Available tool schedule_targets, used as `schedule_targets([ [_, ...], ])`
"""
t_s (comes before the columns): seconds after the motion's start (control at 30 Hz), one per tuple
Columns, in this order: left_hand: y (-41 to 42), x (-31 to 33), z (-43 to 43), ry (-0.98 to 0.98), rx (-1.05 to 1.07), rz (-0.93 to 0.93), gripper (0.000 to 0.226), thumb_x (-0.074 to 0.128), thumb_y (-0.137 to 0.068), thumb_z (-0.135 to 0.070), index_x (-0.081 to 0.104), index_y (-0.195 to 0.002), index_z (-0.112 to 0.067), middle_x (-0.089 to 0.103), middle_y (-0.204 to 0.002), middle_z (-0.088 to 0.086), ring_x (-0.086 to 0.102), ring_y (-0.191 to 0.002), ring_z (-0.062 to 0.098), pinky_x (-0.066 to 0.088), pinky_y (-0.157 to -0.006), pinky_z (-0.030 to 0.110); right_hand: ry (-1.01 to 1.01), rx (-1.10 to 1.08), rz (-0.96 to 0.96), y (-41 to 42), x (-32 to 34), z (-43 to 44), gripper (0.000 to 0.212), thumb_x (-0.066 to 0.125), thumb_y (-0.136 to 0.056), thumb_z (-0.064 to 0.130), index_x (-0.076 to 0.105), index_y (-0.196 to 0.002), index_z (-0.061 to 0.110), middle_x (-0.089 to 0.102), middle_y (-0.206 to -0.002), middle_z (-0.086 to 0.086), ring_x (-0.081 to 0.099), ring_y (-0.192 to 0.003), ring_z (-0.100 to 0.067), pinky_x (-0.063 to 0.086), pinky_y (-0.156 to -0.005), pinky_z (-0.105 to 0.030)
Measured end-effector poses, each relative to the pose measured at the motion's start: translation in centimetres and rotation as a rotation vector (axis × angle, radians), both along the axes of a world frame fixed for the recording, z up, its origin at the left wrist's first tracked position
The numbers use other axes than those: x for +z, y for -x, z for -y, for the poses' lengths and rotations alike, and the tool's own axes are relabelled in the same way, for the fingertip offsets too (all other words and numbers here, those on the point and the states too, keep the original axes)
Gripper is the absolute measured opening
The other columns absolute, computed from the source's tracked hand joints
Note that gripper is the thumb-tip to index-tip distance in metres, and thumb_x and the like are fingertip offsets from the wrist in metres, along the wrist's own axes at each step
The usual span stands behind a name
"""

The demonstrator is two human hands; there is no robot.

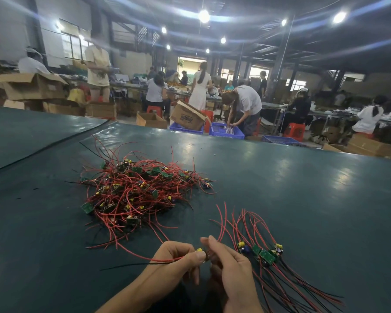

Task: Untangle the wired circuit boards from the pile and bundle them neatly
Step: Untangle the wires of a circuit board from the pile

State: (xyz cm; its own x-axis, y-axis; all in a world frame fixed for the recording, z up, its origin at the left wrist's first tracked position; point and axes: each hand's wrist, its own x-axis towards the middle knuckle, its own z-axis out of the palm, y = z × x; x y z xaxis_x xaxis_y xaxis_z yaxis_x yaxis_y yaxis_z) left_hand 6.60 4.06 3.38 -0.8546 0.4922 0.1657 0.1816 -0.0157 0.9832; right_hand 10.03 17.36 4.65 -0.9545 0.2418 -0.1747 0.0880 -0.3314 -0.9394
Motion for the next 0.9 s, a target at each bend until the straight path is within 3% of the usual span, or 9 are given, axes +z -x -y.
schedule_targets([
  [0.1, -0.1, 0.1, 0.0, 0.013, 0.007, -0.005, 0.037, 0.063, -0.073, -0.048, 0.063, -0.052, -0.018, 0.063, -0.053, 0.005, 0.052, -0.056, 0.02, 0.041, -0.063, 0.031, 0.002, -0.104, 0.05, 0.3, 0.2, -1.0, 0.015, 0.07, -0.078, 0.024, 0.08, -0.072, 0.016, 0.051, -0.045, 0.005, 0.046, -0.034, -0.007, 0.037, -0.036, -0.019],
  [0.2, -0.3, 0.3, -0.1, 0.011, -0.009, -0.011, 0.036, 0.064, -0.073, -0.047, 0.062, -0.052, -0.018, 0.062, -0.053, 0.006, 0.055, -0.053, 0.016, 0.045, -0.063, 0.028, 0.13, -0.232, 0.072, 1.0, 0.1, -2.5, 0.018, 0.069, -0.083, 0.021, 0.079, -0.08, 0.007, 0.04, -0.047, 0.005, 0.029, -0.031, -0.005, 0.026, -0.031, -0.017],
  [0.4, -0.4, 0.6, 0.0, -0.007, -0.031, -0.016, 0.037, 0.065, -0.075, -0.045, 0.063, -0.051, -0.017, 0.062, -0.052, 0.007, 0.055, -0.051, 0.015, 0.046, -0.064, 0.028, 0.245, -0.338, -0.017, 1.6, 0.2, -5.7, 0.02, 0.061, -0.091, 0.017, 0.072, -0.092, 0.001, 0.041, -0.049, 0.006, 0.025, -0.031, -0.003, 0.023, -0.029, -0.014],
  [0.53, -0.2, 0.4, 0.3, -0.053, 0.028, -0.02, 0.039, 0.064, -0.072, -0.047, 0.06, -0.049, -0.016, 0.06, -0.05, 0.008, 0.054, -0.05, 0.016, 0.044, -0.063, 0.029, 0.24, -0.353, -0.058, 1.7, 0.0, -4.8, 0.021, 0.064, -0.089, 0.023, 0.075, -0.085, 0.006, 0.041, -0.048, 0.007, 0.025, -0.03, -0.003, 0.022, -0.03, -0.013],
  [0.7, 0.3, 0.3, 0.4, -0.121, 0.078, 0.019, 0.041, 0.065, -0.069, -0.048, 0.056, -0.046, -0.016, 0.056, -0.051, 0.01, 0.053, -0.05, 0.017, 0.044, -0.057, 0.023, 0.085, -0.059, -0.036, 1.4, -0.5, -2.6, 0.048, 0.062, -0.069, 0.054, 0.079, -0.088, 0.013, 0.043, -0.05, 0.008, 0.026, -0.034, -0.004, 0.021, -0.036, -0.015],
  [0.8, 0.2, 0.3, 0.3, -0.118, 0.058, 0.027, 0.04, 0.065, -0.07, -0.049, 0.058, -0.048, -0.016, 0.058, -0.052, 0.006, 0.053, -0.051, 0.016, 0.044, -0.056, 0.023, -0.08, 0.135, -0.089, 0.8, -1.0, -1.0, 0.054, 0.066, -0.068, 0.061, 0.078, -0.088, 0.012, 0.046, -0.054, 0.001, 0.034, -0.043, -0.01, 0.025, -0.045, -0.02],
  [0.9, 0.1, 0.4, 0.3, -0.116, 0.033, 0.033, 0.042, 0.065, -0.075, -0.051, 0.065, -0.058, -0.012, 0.058, -0.054, 0.001, 0.054, -0.052, 0.014, 0.044, -0.056, 0.022, -0.152, 0.177, -0.201, 0.6, -1.5, 0.0, 0.057, 0.073, -0.07, 0.061, 0.075, -0.074, 0.005, 0.051, -0.053, -0.004, 0.044, -0.049, -0.015, 0.035, -0.052, -0.024],
])
